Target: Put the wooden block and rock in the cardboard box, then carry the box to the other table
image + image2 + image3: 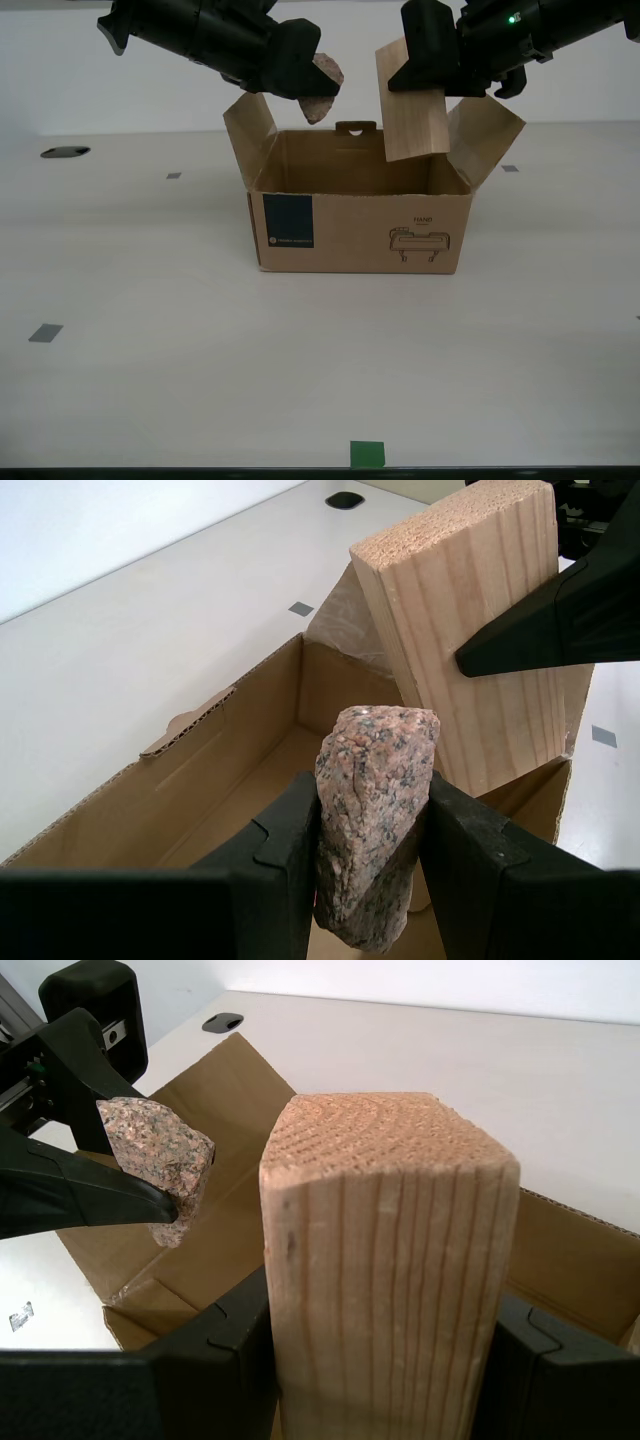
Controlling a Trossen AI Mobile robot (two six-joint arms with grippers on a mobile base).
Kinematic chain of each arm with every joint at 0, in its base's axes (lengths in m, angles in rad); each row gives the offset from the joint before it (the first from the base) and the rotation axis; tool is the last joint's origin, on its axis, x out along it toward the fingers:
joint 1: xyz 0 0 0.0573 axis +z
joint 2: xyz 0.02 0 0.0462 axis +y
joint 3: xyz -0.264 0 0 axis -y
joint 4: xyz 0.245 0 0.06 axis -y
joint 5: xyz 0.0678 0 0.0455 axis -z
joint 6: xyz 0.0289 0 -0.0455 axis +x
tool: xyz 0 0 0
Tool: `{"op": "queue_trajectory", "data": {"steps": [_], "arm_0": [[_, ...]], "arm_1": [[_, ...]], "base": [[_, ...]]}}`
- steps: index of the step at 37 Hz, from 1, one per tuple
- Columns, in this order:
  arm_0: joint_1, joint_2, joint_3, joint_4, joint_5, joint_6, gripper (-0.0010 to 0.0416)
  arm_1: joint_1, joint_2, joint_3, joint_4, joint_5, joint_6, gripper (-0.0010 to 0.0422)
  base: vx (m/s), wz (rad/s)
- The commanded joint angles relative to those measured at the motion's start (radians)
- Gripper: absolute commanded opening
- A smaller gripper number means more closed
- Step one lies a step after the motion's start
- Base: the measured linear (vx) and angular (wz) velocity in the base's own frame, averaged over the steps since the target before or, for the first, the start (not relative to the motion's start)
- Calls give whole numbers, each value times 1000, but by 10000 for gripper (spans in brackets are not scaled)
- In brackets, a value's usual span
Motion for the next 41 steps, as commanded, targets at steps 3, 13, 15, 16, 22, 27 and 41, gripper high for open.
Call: {"op": "queue_trajectory", "data": {"steps": [3, 13, 15, 16, 22, 27, 41], "arm_0": [[1, 0, 1, 5, 1, 13, 0], [0, 0, 1, 5, 1, 13, 0], [0, 0, 1, 5, 1, 13, 0], [0, 0, 1, 5, 1, 13, 0], [1, 0, 1, 5, 1, 11, 0], [0, 0, 1, 5, 1, 7, 3], [1, 0, 1, 5, 3, 5, 3]], "arm_1": [[-1, -2, 1, 7, 3, -10, 0], [-1, -2, 1, 7, 3, -66, 0], [-1, -2, 1, 7, 3, -70, 0], [-1, -2, 1, 7, 3, -70, 0], [-1, -2, 1, 7, 3, -70, 0], [-1, -2, 1, 7, 3, -70, 0], [-1, -2, 1, 7, 4, -48, 1]], "base": [[0, 0], [0, 0], [0, 0], [0, 0], [0, 0], [0, 0], [0, 0]]}}
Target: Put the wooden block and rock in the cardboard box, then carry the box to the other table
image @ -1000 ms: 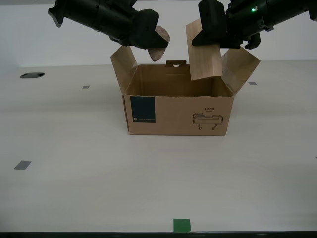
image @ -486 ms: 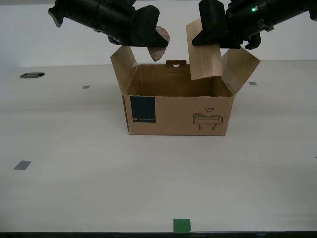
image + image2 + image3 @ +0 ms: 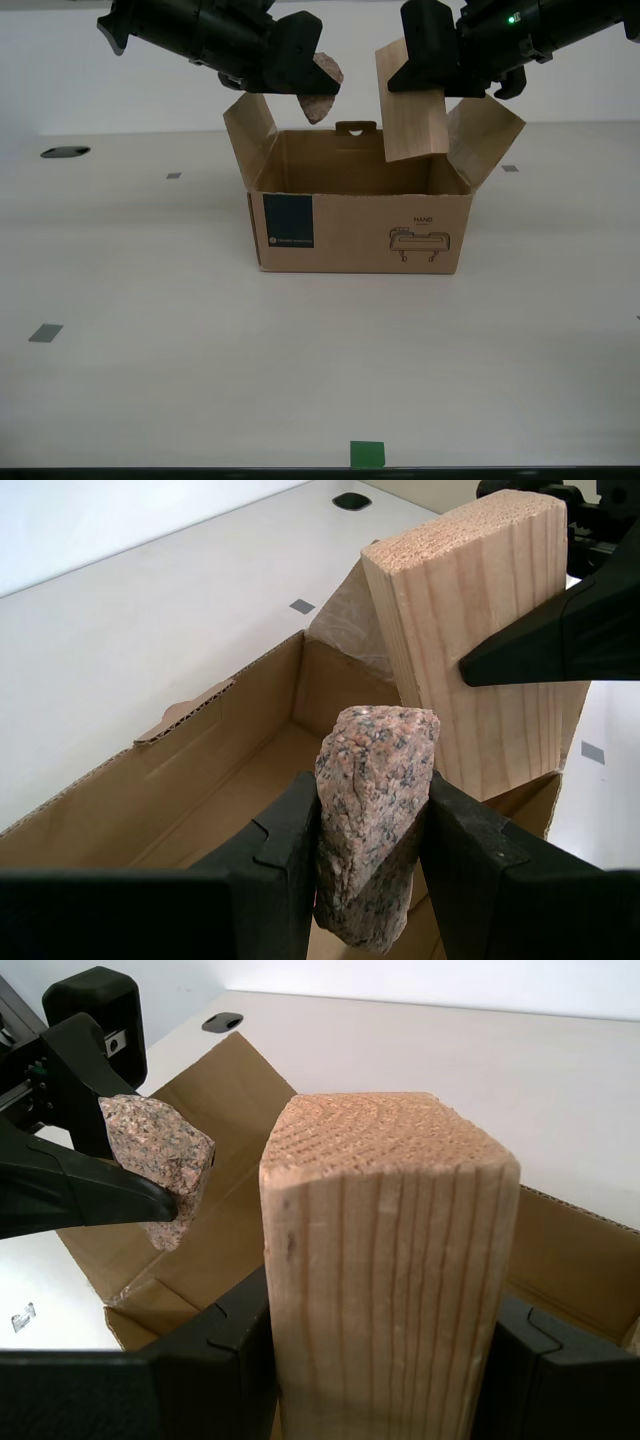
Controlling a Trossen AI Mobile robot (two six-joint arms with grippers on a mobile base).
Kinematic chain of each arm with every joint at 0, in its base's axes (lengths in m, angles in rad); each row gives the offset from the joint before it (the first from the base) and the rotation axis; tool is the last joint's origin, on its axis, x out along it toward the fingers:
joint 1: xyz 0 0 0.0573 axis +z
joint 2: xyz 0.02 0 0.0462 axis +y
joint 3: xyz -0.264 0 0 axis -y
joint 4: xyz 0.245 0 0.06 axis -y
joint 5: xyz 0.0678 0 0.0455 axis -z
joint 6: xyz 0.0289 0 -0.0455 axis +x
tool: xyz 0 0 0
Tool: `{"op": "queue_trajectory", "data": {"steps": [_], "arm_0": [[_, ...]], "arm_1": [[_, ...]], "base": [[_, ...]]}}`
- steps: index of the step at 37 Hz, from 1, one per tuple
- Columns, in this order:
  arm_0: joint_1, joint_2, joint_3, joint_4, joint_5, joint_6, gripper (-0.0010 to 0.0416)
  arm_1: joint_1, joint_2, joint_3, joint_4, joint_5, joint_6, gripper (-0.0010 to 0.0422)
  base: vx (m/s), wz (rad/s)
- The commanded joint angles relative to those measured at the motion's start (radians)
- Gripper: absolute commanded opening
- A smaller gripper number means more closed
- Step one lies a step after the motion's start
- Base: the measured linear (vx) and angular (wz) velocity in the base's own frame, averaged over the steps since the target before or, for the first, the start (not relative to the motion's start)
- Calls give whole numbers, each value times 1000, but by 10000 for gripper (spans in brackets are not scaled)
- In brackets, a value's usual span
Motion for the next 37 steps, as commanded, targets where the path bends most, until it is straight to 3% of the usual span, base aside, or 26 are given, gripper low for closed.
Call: {"op": "queue_trajectory", "data": {"steps": [1, 4, 17, 22, 30, 37], "arm_0": [[0, 0, 1, 6, 3, -4, 3], [0, 0, 1, 6, 3, -20, 3], [0, 0, 1, 6, 4, -19, 18], [0, 0, 1, 6, 31, -16, 76], [0, 0, 1, 6, 31, -14, 195], [1, 0, 1, 6, 31, -14, 297]], "arm_1": [[-1, -1, 1, 7, 4, 23, 4], [-1, -1, 1, 7, 4, 27, 22], [-2, -1, 1, 7, 3, 23, 154], [-2, -1, 1, 6, 3, 15, 195], [-2, -1, 1, 6, 3, -23, 245], [-2, -1, 1, 6, 3, -23, 277]], "base": [[0, 0], [0, 0], [0, 0], [0, 0], [0, 0], [0, 0]]}}
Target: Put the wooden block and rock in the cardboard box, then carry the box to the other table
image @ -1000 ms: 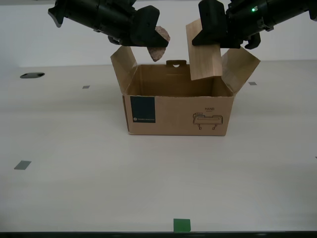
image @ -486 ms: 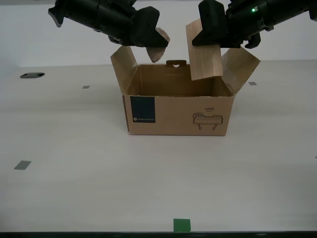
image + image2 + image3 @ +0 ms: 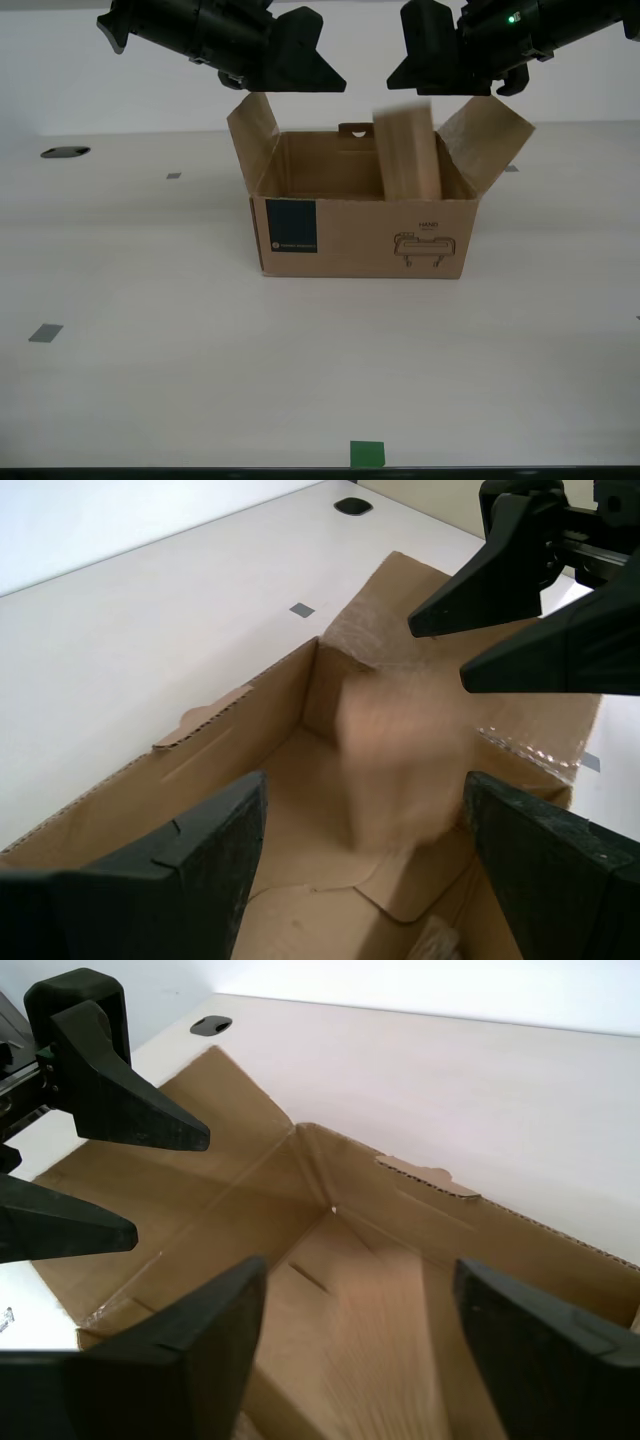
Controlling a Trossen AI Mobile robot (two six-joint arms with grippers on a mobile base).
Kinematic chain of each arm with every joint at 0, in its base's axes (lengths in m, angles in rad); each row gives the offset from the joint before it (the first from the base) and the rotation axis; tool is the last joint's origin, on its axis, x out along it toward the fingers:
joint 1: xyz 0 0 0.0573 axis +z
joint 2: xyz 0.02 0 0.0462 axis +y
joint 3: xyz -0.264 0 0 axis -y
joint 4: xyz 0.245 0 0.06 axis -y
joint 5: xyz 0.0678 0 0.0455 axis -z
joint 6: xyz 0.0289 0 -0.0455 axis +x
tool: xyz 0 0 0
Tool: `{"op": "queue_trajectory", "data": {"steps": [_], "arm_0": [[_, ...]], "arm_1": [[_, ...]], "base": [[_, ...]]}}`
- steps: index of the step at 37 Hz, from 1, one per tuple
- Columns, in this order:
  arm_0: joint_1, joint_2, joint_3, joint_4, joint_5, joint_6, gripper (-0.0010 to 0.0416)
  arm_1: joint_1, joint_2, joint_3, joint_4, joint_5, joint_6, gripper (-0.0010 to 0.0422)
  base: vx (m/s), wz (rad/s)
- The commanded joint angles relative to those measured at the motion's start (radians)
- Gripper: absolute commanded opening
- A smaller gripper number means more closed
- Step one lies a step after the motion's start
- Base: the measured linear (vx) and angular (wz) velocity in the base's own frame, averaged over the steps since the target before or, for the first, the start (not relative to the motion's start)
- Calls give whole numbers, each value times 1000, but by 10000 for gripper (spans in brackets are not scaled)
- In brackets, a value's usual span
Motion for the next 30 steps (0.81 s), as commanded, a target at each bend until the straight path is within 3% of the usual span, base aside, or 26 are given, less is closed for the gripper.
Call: {"op": "queue_trajectory", "data": {"steps": [1, 8, 11, 22, 30], "arm_0": [[1, 0, 1, 3, 2, 3, 311], [1, 0, 1, 3, 3, 3, 380], [1, 0, 1, 3, 2, 3, 396], [1, 0, 1, 3, 2, 11, 399], [1, 0, 1, 2, 1, 71, 398]], "arm_1": [[-1, 0, 0, 3, 3, -3, 280], [-1, 0, 0, 3, 3, -9, 295], [-1, 0, 0, 3, 2, -35, 299], [-1, 0, 0, 3, 3, -135, 322], [0, -1, 2, 3, 2, -247, 341]], "base": [[0, 0], [0, 0], [0, 0], [0, 0], [0, 0]]}}
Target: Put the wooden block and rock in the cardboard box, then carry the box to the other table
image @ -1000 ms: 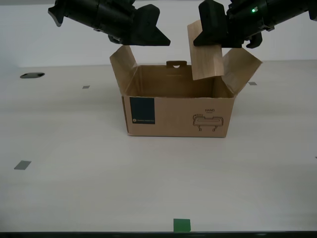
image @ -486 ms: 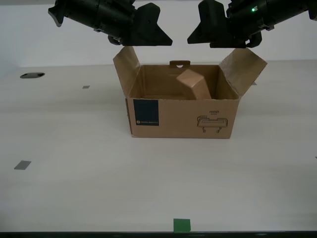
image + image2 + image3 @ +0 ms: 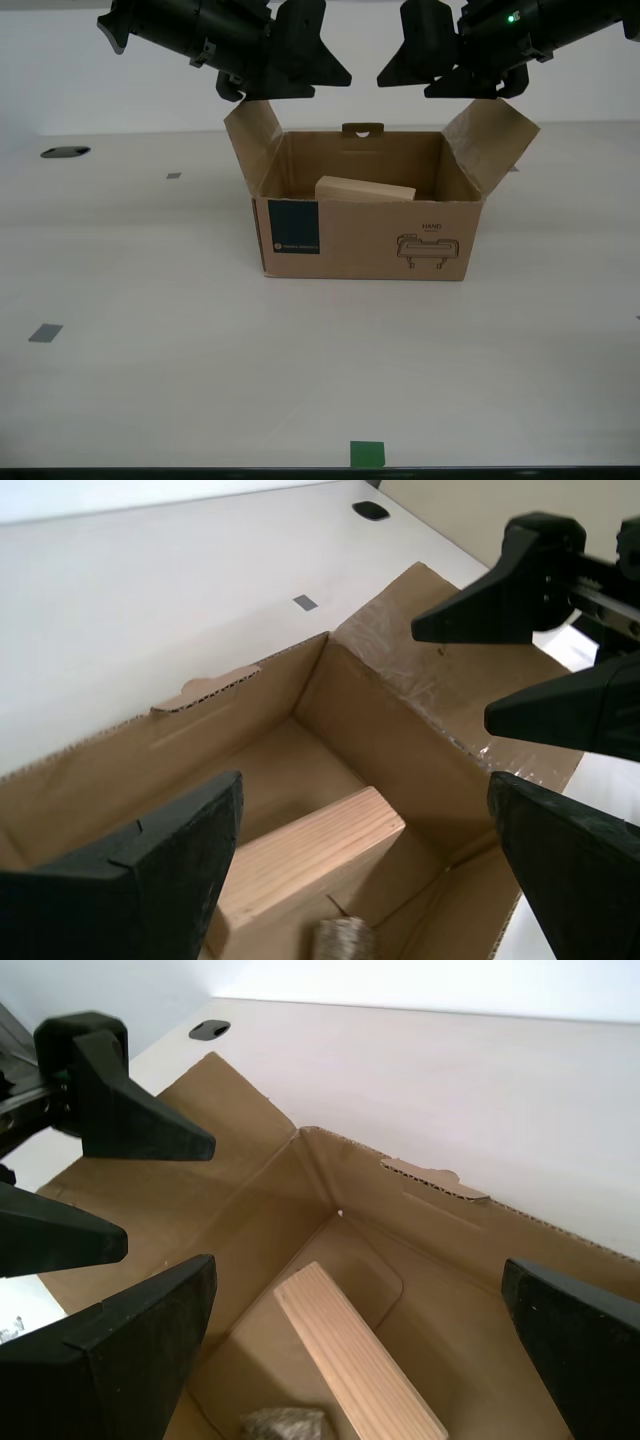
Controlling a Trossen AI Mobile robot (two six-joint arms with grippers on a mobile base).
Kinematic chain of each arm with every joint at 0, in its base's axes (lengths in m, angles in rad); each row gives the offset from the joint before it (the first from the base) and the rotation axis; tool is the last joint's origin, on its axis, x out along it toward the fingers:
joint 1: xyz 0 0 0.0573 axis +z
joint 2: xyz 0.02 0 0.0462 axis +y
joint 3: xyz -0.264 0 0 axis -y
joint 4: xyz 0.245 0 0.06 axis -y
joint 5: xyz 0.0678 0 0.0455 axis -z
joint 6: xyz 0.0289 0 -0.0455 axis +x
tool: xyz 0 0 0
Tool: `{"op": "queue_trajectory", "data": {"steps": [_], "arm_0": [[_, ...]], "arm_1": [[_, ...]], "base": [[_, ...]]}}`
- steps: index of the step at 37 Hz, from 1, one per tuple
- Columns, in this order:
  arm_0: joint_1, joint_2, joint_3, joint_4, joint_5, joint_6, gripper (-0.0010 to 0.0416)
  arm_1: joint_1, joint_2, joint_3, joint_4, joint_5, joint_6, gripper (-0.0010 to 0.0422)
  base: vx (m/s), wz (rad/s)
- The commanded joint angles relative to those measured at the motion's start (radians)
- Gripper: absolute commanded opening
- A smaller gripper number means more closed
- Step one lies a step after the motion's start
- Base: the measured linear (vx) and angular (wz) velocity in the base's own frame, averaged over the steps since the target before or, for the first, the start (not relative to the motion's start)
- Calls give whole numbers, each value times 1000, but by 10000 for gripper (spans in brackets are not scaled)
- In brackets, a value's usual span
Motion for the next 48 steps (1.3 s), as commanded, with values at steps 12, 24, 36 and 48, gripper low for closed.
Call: {"op": "queue_trajectory", "data": {"steps": [12, 24, 36, 48], "arm_0": [[0, -36, 3, -10, 1, 83, 398], [0, -51, 172, -293, 1, 85, 379], [-1, -51, 415, -620, 4, 84, 372], [-11, -51, 659, -959, 5, 83, 383]], "arm_1": [[0, -1, 134, -246, -1, -158, 351], [0, -1, 342, -514, -1, -154, 350], [4, -1, 477, -707, -1, -135, 350], [30, -1, 558, -839, 45, -131, 350]], "base": [[0, 0], [0, 0], [0, 0], [0, 0]]}}
